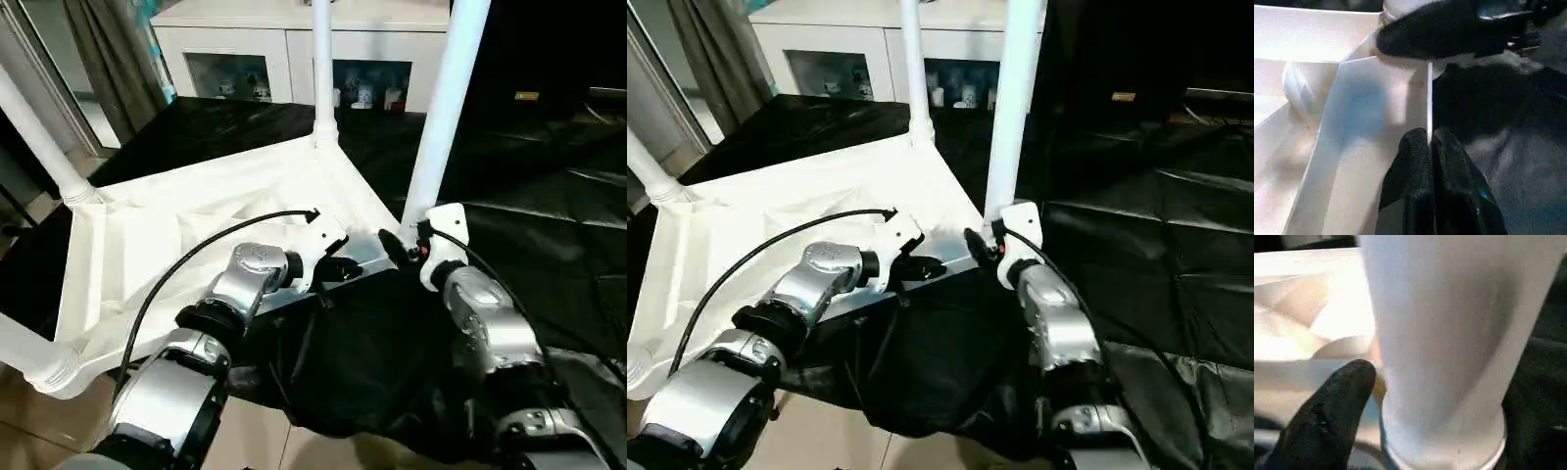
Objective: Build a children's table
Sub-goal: Rotate leg to tighten
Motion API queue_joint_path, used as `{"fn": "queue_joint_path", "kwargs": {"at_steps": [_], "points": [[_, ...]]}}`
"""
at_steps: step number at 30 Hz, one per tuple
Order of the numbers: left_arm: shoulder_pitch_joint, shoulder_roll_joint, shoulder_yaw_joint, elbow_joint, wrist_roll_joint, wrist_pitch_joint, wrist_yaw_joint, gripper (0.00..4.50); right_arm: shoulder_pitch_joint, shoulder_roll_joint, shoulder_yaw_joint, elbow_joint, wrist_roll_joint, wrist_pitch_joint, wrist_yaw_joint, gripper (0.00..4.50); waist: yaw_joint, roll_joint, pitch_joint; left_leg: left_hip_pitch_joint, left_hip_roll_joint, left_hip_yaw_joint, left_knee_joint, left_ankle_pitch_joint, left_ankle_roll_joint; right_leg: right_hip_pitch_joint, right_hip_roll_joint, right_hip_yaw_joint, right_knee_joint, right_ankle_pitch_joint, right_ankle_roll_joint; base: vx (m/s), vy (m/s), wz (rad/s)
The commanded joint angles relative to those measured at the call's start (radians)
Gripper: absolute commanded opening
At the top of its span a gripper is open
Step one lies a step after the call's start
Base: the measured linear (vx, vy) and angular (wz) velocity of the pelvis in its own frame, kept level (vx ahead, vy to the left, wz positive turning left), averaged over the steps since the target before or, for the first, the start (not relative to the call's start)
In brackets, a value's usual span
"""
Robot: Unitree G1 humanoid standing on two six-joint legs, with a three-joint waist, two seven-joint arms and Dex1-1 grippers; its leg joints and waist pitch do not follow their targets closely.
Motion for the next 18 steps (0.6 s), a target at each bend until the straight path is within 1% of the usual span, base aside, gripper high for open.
{"fn": "queue_joint_path", "kwargs": {"at_steps": [1,2,3,4,5,6,7,8,9,11,12,13,14,15,16,18], "points": [[0.003,-0.02,-0.017,-0.059,-0.057,-0.049,-0.106,0.0,0.027,0.006,0.132,-0.036,0.042,0.009,0.18,3.86,0.004,-0.024,-0.056,-0.006,0.016,-0.005,-0.065,-0.141,0.128,0.057,-0.05,0.039,-0.081,-0.213,-0.212,0.0,0.0,0.0],[0.003,-0.02,-0.017,-0.059,-0.057,-0.049,-0.106,0.0,0.027,0.006,0.132,-0.036,0.042,0.009,0.18,3.86,0.003,-0.025,-0.058,-0.01,0.015,-0.005,-0.061,-0.113,0.142,0.06,-0.049,0.038,-0.075,-0.161,-0.226,0.0,0.0,0.0],[0.01,-0.008,-0.023,-0.07,-0.059,-0.049,-0.137,0.0,0.034,-0.019,0.135,-0.053,0.053,0.013,0.22,3.86,0.003,-0.022,-0.06,-0.009,0.015,-0.004,-0.06,-0.107,0.146,0.058,-0.049,0.038,-0.073,-0.144,-0.234,0.0,0.0,0.0],[0.017,0.006,-0.029,-0.081,-0.058,-0.049,-0.164,0.0,0.042,-0.042,0.135,-0.071,0.069,0.021,0.261,3.86,0.004,-0.021,-0.061,-0.008,0.017,-0.005,-0.059,-0.097,0.153,0.061,-0.048,0.036,-0.07,-0.115,-0.247,0.0,0.0,0.0],[0.021,0.013,-0.033,-0.086,-0.058,-0.049,-0.178,0.0,0.046,-0.055,0.134,-0.08,0.078,0.026,0.282,3.86,0.007,-0.02,-0.064,-0.008,0.02,-0.005,-0.055,-0.077,0.168,0.062,-0.048,0.037,-0.062,-0.063,-0.262,0.0,0.0,0.0],[0.037,0.048,-0.051,-0.105,-0.052,-0.049,-0.252,0.0,0.069,-0.111,0.127,-0.128,0.108,0.049,0.39,3.86,0.008,-0.015,-0.065,-0.008,0.021,-0.005,-0.053,-0.062,0.183,0.061,-0.046,0.035,-0.059,-0.022,-0.275,0.0,0.0,0.0],[0.037,0.048,-0.051,-0.105,-0.052,-0.049,-0.252,0.0,0.069,-0.111,0.127,-0.128,0.108,0.049,0.39,3.86,0.01,-0.018,-0.066,-0.008,0.021,-0.004,-0.052,-0.059,0.19,0.063,-0.045,0.034,-0.057,-0.007,-0.28,0.0,0.0,0.0],[0.044,0.062,-0.059,-0.112,-0.05,-0.047,-0.285,0.0,0.079,-0.136,0.126,-0.149,0.12,0.058,0.438,3.86,0.016,-0.015,-0.071,-0.006,0.022,-0.004,-0.047,-0.037,0.205,0.064,-0.046,0.036,-0.049,0.043,-0.289,0.0,0.0,0.0],[0.054,0.083,-0.071,-0.123,-0.047,-0.047,-0.331,0.0,0.091,-0.169,0.129,-0.172,0.131,0.068,0.491,3.86,0.02,-0.013,-0.071,-0.007,0.024,-0.005,-0.045,-0.013,0.223,0.061,-0.046,0.035,-0.044,0.087,-0.3,0.0,0.0,0.0],[0.068,0.11,-0.081,-0.138,-0.042,-0.048,-0.388,0.0,0.102,-0.214,0.137,-0.196,0.141,0.074,0.555,3.86,0.026,-0.012,-0.072,-0.005,0.026,-0.004,-0.043,-0.009,0.232,0.06,-0.047,0.035,-0.041,0.097,-0.306,0.0,0.0,0.0],[0.073,0.123,-0.083,-0.144,-0.042,-0.05,-0.408,0.0,0.106,-0.234,0.141,-0.205,0.145,0.074,0.58,3.86,0.031,-0.013,-0.07,-0.004,0.027,-0.003,-0.044,-0.031,0.229,0.059,-0.049,0.034,-0.044,0.072,-0.308,0.0,0.0,0.0],[0.074,0.127,-0.083,-0.145,-0.042,-0.05,-0.413,0.0,0.106,-0.241,0.142,-0.207,0.146,0.074,0.588,3.86,0.033,-0.012,-0.068,-0.002,0.028,-0.002,-0.048,-0.055,0.214,0.056,-0.049,0.034,-0.049,0.027,-0.305,0.0,0.0,0.0],[0.075,0.133,-0.083,-0.147,-0.043,-0.047,-0.421,0.0,0.106,-0.251,0.143,-0.209,0.147,0.074,0.598,3.86,0.034,-0.011,-0.067,-0.001,0.029,-0.002,-0.048,-0.067,0.205,0.056,-0.049,0.034,-0.05,0.005,-0.302,0.0,0.0,0.0],[0.078,0.142,-0.084,-0.151,-0.043,-0.044,-0.433,0.0,0.105,-0.262,0.145,-0.21,0.147,0.073,0.609,3.86,0.036,-0.012,-0.066,0.001,0.03,-0.001,-0.051,-0.092,0.184,0.055,-0.049,0.034,-0.054,-0.033,-0.298,0.0,0.0,0.0],[0.085,0.162,-0.088,-0.162,-0.044,-0.041,-0.455,0.0,0.102,-0.286,0.152,-0.211,0.138,0.074,0.631,3.86,0.037,-0.013,-0.065,0.001,0.03,-0.001,-0.053,-0.105,0.166,0.056,-0.048,0.035,-0.055,-0.053,-0.295,0.0,0.0,0.0],[0.088,0.169,-0.088,-0.167,-0.045,-0.04,-0.462,0.0,0.101,-0.293,0.154,-0.212,0.135,0.079,0.638,3.62,0.036,-0.013,-0.065,0.0,0.031,-0.003,-0.055,-0.109,0.153,0.058,-0.049,0.037,-0.054,-0.056,-0.291,0.0,0.0,0.0]]}}
